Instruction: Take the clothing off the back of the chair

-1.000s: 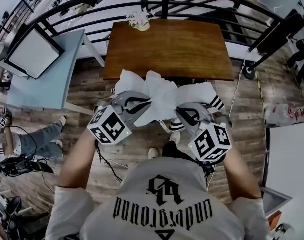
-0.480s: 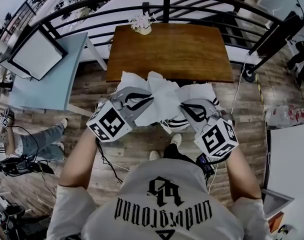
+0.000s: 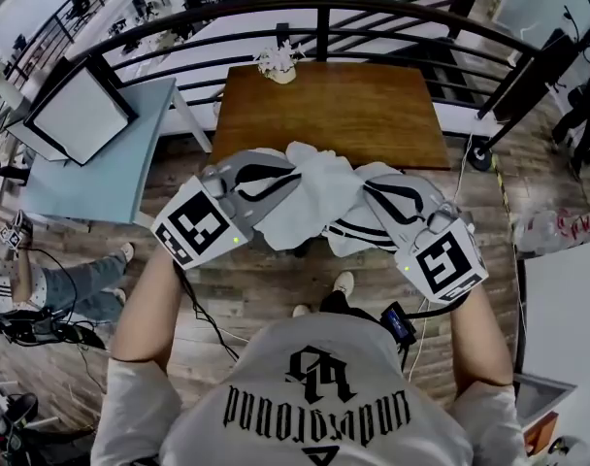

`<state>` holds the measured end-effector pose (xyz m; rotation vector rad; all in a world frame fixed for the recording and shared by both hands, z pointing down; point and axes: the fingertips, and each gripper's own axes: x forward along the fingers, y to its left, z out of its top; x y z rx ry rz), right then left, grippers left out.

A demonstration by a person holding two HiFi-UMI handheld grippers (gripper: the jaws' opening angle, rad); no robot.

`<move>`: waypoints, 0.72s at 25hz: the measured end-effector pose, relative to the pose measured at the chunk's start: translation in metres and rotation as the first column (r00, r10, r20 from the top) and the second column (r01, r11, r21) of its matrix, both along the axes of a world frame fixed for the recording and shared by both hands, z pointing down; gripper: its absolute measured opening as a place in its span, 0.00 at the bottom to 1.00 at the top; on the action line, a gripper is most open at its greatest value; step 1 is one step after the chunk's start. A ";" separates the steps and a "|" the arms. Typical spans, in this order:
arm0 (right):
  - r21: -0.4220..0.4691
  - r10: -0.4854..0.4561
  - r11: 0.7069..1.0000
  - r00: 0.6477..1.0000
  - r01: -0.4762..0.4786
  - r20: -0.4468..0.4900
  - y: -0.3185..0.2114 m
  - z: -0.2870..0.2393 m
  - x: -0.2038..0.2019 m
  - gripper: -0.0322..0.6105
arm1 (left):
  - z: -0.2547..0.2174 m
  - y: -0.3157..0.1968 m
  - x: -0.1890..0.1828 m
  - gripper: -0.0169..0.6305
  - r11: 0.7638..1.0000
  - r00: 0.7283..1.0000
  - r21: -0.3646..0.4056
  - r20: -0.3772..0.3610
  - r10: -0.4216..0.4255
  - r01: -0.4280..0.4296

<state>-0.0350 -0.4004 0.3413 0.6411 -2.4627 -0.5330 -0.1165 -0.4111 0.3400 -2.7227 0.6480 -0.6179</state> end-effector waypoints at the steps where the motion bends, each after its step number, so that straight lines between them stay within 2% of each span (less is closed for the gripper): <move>1: 0.011 0.003 1.000 1.000 -0.003 0.009 0.000 -0.009 0.001 0.06 | -0.010 0.001 0.001 0.12 1.000 1.000 0.008 -0.010 0.001 -0.001; 7: 0.089 0.034 0.995 0.998 -0.038 0.044 0.017 -0.058 -0.001 0.06 | -0.059 0.021 -0.003 0.12 0.998 0.999 0.063 -0.048 0.019 -0.016; 15: 0.171 0.068 0.982 0.995 -0.080 0.079 0.071 -0.110 -0.015 0.06 | -0.114 0.075 -0.016 0.12 0.996 0.993 0.083 -0.105 0.046 -0.037; 18: 0.185 0.069 0.979 0.993 -0.086 0.099 0.088 -0.127 -0.006 0.06 | -0.130 0.092 -0.008 0.12 0.996 0.990 0.084 -0.130 0.053 -0.043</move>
